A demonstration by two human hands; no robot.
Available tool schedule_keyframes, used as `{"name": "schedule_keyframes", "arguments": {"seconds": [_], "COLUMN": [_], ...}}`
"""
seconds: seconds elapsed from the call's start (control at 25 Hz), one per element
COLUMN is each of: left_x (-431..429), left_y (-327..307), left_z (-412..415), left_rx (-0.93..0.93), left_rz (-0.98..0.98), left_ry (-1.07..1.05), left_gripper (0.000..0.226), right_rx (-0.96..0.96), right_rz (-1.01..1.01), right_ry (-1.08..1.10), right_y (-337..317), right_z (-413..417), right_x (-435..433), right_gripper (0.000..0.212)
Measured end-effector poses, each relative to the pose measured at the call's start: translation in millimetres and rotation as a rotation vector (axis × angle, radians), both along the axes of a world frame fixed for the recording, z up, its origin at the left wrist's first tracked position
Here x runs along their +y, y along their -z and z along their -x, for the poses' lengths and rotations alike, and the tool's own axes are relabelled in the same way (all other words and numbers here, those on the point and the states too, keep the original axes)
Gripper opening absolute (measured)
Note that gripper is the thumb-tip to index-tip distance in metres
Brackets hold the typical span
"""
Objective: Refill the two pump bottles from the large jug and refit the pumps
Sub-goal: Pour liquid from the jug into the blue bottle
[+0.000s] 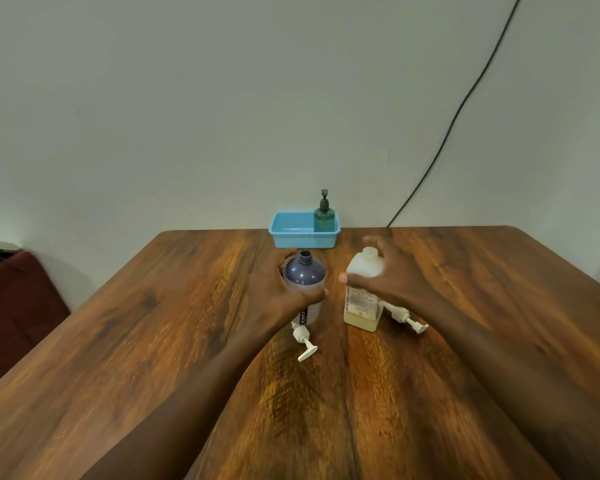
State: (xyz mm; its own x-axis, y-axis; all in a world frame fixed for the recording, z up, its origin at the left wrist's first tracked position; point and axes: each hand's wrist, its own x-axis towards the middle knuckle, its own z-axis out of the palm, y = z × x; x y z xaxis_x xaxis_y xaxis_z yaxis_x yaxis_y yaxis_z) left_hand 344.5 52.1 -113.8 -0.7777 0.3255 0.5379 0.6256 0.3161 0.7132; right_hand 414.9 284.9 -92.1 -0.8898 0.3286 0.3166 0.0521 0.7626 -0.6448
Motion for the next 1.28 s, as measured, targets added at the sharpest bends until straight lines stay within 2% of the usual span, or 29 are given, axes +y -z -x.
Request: {"name": "schedule_keyframes", "arguments": {"seconds": [0.16, 0.28, 0.4, 0.56, 0.76, 0.92, 1.08, 1.28], "left_x": [9, 12, 11, 9, 8, 4, -4, -13], "left_y": [3, 1, -2, -2, -6, -11, -16, -17], "left_z": [1, -2, -6, -8, -11, -11, -10, -6], "left_rx": [-0.015, -0.001, 0.032, 0.070, 0.078, 0.080, 0.088, 0.087], "left_rz": [-0.018, 0.010, 0.043, 0.076, 0.111, 0.077, 0.034, 0.040], "left_ry": [0.004, 0.024, 0.053, 0.060, 0.065, 0.056, 0.046, -0.006], "left_gripper": [0.085, 0.078, 0.076, 0.072, 0.074, 0.068, 0.072, 0.075], "right_rx": [-0.024, -0.064, 0.015, 0.180, 0.336, 0.403, 0.465, 0.472], "right_rz": [0.117, 0.185, 0.153, -0.019, -0.293, -0.438, -0.604, -0.762], "right_ry": [0.009, -0.016, 0.047, 0.086, -0.018, -0.060, -0.042, -0.023], "right_y": [17, 26, 26, 4, -27, -39, -42, -47], "right_z": [1, -1, -5, -5, -4, 0, 8, 13], "right_x": [15, 21, 18, 9, -5, -14, -18, -23], "right_gripper": [0.104, 0.094, 0.090, 0.085, 0.075, 0.067, 0.061, 0.066]}}
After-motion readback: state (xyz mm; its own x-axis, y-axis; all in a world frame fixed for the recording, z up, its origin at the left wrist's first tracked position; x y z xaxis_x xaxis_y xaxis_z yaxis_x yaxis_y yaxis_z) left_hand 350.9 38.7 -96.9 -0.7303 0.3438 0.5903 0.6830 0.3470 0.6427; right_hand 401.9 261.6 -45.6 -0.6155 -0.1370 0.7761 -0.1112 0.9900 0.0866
